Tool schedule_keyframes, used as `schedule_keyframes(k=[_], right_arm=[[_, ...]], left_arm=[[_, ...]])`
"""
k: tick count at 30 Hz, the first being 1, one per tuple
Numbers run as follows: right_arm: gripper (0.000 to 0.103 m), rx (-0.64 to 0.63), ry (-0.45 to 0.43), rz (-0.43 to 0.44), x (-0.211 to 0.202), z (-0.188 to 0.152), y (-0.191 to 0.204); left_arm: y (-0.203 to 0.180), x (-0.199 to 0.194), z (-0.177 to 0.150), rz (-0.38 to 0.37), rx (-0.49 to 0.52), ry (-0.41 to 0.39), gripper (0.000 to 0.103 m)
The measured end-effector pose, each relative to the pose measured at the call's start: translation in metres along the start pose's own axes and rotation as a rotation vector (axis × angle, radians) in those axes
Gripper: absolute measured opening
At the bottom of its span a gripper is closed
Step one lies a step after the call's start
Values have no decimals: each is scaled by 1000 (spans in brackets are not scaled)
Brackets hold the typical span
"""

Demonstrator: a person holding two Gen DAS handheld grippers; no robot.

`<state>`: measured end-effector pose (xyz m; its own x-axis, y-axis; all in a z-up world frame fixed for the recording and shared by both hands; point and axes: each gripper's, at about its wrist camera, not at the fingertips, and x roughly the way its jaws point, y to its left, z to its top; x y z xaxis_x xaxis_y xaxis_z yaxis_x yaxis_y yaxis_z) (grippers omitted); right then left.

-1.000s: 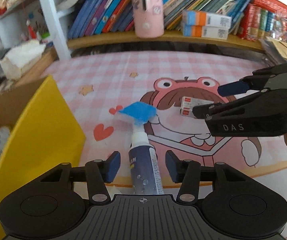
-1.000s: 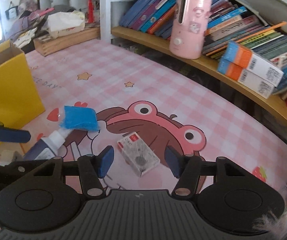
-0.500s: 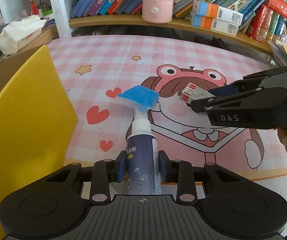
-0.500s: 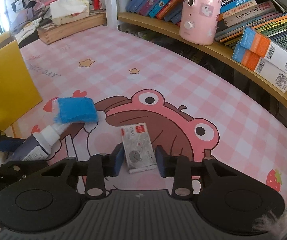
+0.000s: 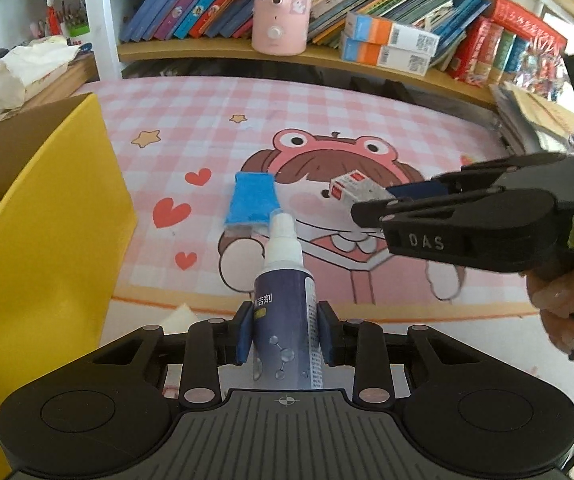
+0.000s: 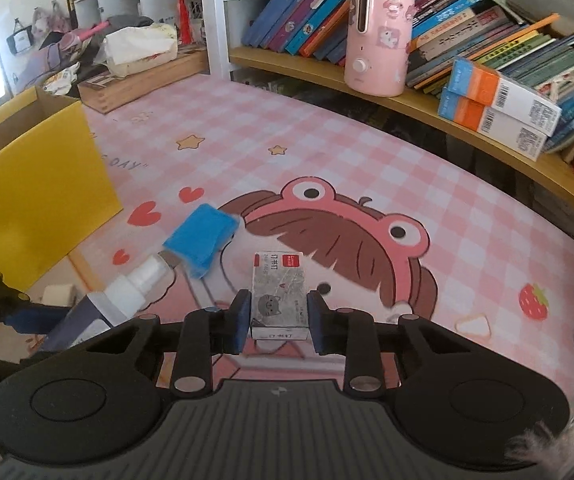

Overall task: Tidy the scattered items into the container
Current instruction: 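Lift and carry the spray bottle and small box toward the yellow box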

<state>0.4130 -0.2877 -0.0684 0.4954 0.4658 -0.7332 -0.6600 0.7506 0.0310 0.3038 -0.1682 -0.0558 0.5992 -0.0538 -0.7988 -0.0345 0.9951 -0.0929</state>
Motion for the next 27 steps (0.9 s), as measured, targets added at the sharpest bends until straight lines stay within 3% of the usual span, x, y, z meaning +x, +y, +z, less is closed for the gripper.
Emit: schedule_keyframes(k=[14,27], right_arm=[[28,139,-31,-45,-58,-33,18],[28,228,-64,-63,-114,-61,52]], left_arm=[[-1,-51,-16,-60,-17,-66,31],[9,-84,-45,-112,-31,-58,31]])
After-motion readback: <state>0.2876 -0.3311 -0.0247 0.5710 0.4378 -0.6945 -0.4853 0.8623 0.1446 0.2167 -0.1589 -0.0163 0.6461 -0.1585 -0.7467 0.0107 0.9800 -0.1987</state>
